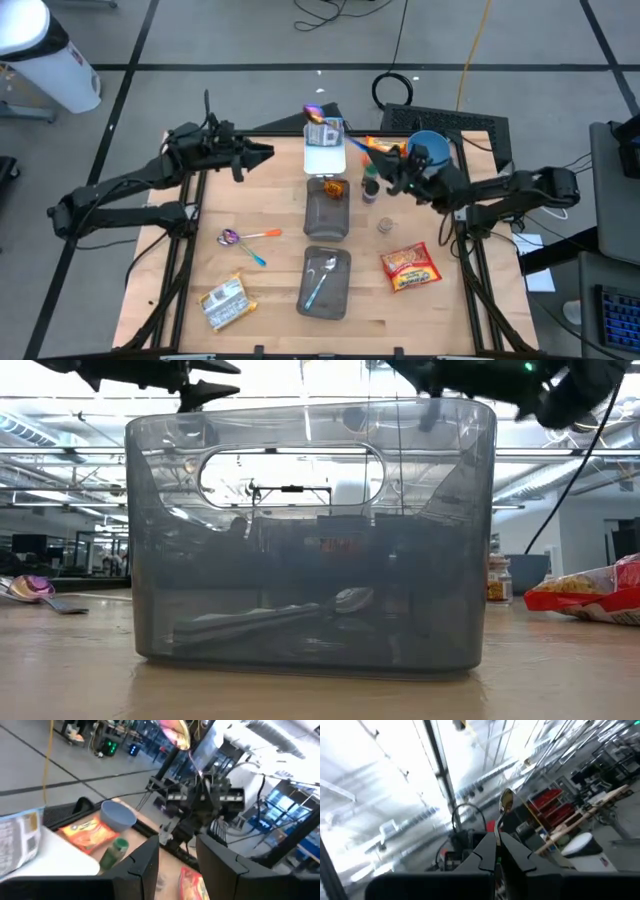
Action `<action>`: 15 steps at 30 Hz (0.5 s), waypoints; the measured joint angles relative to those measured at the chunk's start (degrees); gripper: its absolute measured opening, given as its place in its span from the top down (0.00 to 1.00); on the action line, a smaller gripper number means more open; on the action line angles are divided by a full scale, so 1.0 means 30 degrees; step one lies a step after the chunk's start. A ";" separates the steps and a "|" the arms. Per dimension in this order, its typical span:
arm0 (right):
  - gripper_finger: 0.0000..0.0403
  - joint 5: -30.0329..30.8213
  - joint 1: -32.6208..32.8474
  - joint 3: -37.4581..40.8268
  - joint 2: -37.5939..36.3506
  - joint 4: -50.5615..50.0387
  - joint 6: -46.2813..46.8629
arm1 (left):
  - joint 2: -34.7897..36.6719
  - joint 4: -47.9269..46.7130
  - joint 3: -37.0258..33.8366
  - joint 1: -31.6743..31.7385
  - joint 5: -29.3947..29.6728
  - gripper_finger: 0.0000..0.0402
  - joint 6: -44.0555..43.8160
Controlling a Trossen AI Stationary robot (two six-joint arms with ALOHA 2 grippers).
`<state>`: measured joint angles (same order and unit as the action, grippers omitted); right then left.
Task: Pick & Place Food Item
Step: Put the blue spoon into the bottom black bin
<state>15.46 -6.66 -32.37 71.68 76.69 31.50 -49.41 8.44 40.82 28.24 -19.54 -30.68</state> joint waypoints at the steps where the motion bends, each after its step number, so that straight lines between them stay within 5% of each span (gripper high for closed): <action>1: 1.00 0.0455 0.0260 0.0364 0.0201 0.0861 0.0099 | -0.0350 0.0536 0.0000 -0.0224 0.0129 0.66 -0.0147; 15: 1.00 0.1397 0.2227 0.0035 0.2732 0.4337 -0.0188 | -0.6826 1.0546 -0.0015 -0.2584 0.0193 0.66 -0.2407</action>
<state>19.65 0.02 -32.26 79.87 89.70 30.94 -69.89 40.08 40.77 20.48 -18.96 -37.90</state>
